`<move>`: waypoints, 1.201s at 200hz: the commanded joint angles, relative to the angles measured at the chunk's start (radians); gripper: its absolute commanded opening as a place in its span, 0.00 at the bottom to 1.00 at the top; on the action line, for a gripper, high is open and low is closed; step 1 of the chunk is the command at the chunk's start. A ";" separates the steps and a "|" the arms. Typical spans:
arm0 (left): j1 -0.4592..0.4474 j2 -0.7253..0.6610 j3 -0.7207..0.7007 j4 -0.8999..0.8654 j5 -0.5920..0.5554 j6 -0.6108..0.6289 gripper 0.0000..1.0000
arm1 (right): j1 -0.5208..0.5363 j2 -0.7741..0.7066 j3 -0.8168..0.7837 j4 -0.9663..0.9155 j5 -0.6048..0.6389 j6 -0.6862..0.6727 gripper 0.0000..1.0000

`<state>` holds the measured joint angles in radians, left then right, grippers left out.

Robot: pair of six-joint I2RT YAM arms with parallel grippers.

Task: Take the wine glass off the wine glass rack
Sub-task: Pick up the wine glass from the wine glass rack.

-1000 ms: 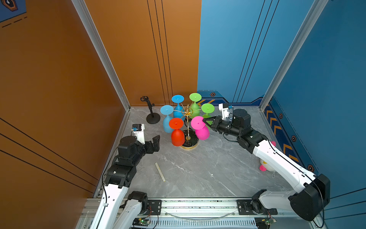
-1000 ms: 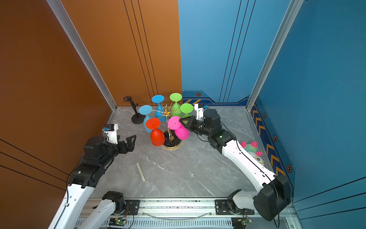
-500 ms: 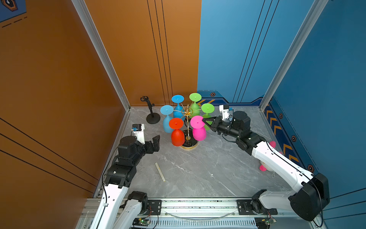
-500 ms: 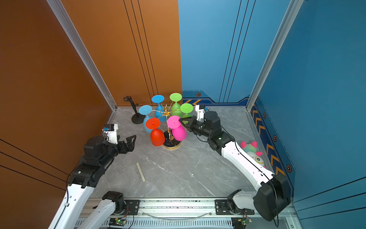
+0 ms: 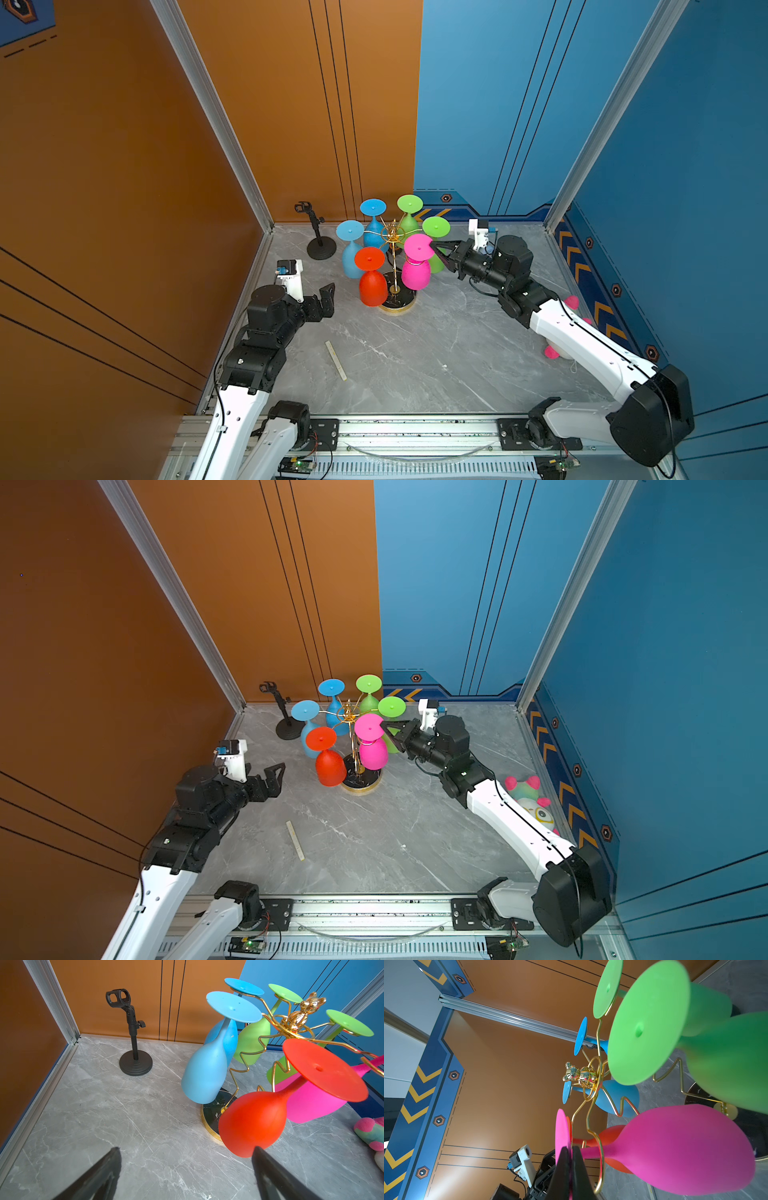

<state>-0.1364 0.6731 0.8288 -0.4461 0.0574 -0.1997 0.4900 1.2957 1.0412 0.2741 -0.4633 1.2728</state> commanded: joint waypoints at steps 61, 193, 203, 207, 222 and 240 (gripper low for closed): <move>0.013 -0.002 -0.003 -0.015 0.003 0.001 0.98 | 0.012 0.027 0.009 0.060 0.036 0.046 0.00; 0.021 -0.003 -0.003 -0.014 0.014 -0.001 0.98 | 0.062 0.076 0.093 -0.052 0.103 -0.003 0.00; 0.021 -0.003 -0.003 -0.015 0.015 0.000 0.98 | 0.065 0.078 0.100 -0.060 0.110 -0.008 0.00; 0.022 -0.004 -0.002 -0.014 0.016 0.000 0.98 | 0.067 0.079 0.102 -0.062 0.112 -0.010 0.00; 0.023 -0.003 -0.001 -0.014 0.017 0.000 0.98 | 0.072 0.083 0.112 -0.076 0.116 -0.017 0.00; 0.024 -0.004 -0.001 -0.014 0.020 -0.001 0.98 | 0.077 0.088 0.130 -0.104 0.127 -0.035 0.00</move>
<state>-0.1230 0.6743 0.8288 -0.4461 0.0582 -0.1997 0.5568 1.3712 1.1221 0.2115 -0.3695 1.2819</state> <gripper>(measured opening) 0.978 0.048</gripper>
